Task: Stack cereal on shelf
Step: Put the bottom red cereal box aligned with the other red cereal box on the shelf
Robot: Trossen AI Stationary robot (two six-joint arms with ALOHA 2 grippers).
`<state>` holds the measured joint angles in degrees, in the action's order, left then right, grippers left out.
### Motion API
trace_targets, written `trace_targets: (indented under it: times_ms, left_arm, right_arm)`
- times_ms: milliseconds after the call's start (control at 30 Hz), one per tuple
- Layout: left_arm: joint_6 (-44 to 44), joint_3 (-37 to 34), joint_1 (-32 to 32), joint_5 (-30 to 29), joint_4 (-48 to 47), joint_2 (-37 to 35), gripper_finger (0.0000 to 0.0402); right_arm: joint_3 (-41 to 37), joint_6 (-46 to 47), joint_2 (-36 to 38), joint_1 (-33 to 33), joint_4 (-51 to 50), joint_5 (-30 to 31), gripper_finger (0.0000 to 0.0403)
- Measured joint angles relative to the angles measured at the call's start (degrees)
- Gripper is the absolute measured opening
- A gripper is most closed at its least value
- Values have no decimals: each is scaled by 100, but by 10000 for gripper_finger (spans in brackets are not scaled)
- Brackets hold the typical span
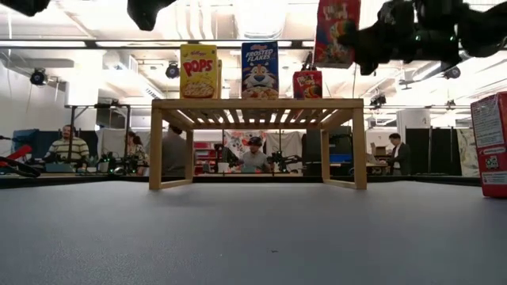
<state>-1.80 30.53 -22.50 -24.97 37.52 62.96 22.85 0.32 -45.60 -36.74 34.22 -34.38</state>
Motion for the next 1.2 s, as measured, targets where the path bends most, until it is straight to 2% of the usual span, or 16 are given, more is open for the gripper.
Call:
trace_targets:
  times_ms: [200,400,700,1200]
  left_arm:
    - [192,-166,0,4,35,-154,283]
    - [330,-182,11,4,33,-136,283]
    - [371,-170,11,6,17,-136,283]
    - [260,-217,11,6,-18,-136,283]
  right_arm:
    - [2,28,-558,-776,569,-738,185]
    - [23,273,-1326,-1185,1449,-1359,185]
    - [873,342,-2431,-1458,1445,-2477,185]
    - [1139,224,-3113,-1874,1409,-2585,185]
